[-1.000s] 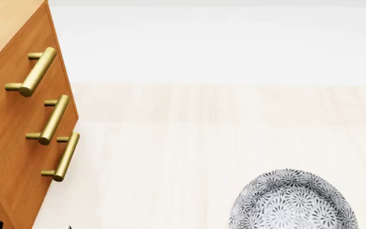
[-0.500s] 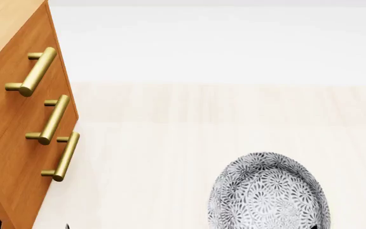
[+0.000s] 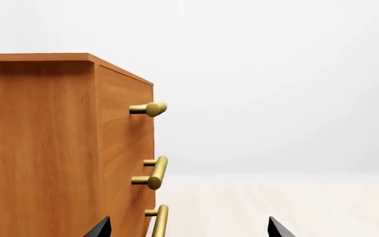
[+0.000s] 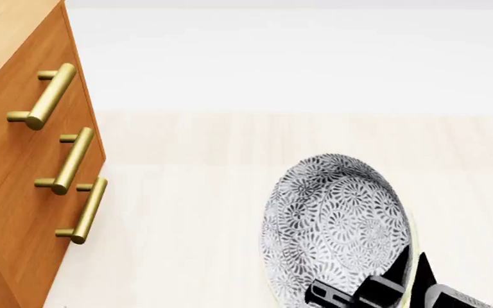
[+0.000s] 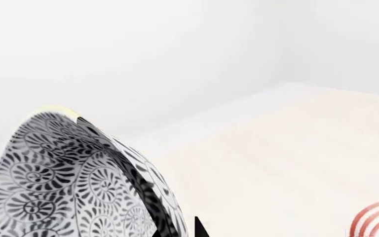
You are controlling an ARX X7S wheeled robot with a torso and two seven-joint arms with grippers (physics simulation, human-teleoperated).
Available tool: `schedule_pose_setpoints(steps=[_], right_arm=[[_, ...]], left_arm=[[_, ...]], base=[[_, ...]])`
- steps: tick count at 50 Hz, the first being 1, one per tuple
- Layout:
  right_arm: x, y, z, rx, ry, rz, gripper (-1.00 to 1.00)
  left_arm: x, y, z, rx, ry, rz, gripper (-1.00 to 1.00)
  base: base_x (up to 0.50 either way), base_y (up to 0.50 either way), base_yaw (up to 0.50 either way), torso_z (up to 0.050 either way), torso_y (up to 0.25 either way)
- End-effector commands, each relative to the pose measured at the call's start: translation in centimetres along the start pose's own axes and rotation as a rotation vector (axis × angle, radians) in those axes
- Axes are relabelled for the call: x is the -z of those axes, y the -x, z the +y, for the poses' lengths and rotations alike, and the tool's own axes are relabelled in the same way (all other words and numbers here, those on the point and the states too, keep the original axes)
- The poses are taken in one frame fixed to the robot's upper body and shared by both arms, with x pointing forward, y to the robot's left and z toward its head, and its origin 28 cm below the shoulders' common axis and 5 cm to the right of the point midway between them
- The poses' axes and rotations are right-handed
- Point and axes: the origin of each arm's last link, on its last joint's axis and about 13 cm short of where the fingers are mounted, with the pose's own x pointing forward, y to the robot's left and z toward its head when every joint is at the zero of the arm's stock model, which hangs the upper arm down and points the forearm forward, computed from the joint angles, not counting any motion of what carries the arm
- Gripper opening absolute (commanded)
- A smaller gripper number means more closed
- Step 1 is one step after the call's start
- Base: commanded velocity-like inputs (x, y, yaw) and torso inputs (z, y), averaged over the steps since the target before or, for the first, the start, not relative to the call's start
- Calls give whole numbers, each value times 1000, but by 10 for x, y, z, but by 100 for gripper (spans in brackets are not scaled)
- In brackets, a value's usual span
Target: Put the bowl on top of the cabinet.
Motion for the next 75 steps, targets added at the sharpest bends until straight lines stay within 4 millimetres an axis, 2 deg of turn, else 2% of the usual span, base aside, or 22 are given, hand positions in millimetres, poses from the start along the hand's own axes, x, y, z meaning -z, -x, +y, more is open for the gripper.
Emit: schedule_pose_setpoints(steps=[1,6,8,11,17,22,29,31,44,54,75], right_arm=[[-12,-14,17,-12,86,-85,-100],[-18,-22,23,-29,128,-152,-100],[-19,-28,25,-48,135,-167,-100],[-20,-36,27,-57,152,-200,-100],[-22,-44,29,-144,167,-212,-100],[-27,-46,29,-159,198,-247,-100],[-30,-54,25,-259,229,-215,-100],[-29,-54,25,-288,232,-216,-100],[-29,-49,23,-382,235,-246,-100],[-25,-47,23,-409,214,-246,-100],[-24,-36,19,-446,230,-281,-100]], left_arm=[[-7,5,4,-9,16,-27,100],[-6,3,4,-8,15,-23,100],[-5,2,5,39,67,-5,100],[-5,0,8,5,56,-6,100],[-18,-4,10,17,47,-24,100],[-23,-19,8,33,-5,-11,100],[-37,-27,3,74,-39,-27,100],[-41,-29,1,119,-21,-18,100],[-51,-39,-4,135,-74,-26,100],[-73,-43,-12,256,-78,-24,100],[-85,-52,-24,309,-106,-30,100]], base=[[0,0,0,0,0],[0,0,0,0,2],[0,0,0,0,0],[0,0,0,0,0],[0,0,0,0,0],[0,0,0,0,0],[0,0,0,0,1],[0,0,0,0,0],[0,0,0,0,0],[0,0,0,0,1],[0,0,0,0,0]])
